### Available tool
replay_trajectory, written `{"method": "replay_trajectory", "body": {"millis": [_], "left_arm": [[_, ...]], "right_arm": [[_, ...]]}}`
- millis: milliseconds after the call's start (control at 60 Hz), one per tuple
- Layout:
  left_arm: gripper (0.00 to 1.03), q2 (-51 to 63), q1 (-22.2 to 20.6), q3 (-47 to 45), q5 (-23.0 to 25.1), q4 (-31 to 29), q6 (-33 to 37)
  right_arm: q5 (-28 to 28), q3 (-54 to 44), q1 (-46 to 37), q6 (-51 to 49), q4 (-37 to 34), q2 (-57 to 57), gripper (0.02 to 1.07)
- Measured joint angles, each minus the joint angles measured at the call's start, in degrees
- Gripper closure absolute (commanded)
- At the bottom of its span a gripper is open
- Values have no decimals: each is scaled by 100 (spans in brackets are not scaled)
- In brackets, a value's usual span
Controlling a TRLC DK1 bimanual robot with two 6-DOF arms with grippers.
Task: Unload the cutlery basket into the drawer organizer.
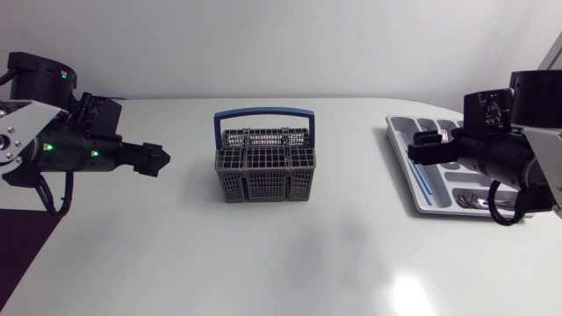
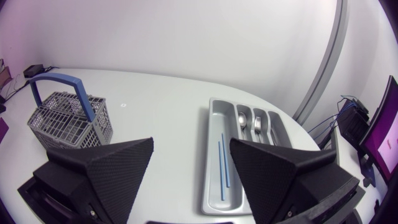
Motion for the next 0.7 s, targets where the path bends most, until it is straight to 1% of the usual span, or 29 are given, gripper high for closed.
{"method": "replay_trajectory", "body": {"millis": [333,700], "left_arm": [[5,-503,221,-457,-22,2,46],[5,-1016,361,-920,-22,4,105]], "right_arm": [[13,-686,-415,-496,597,-743,18],[13,-1397,-551,-772,918,-1517,18]]}}
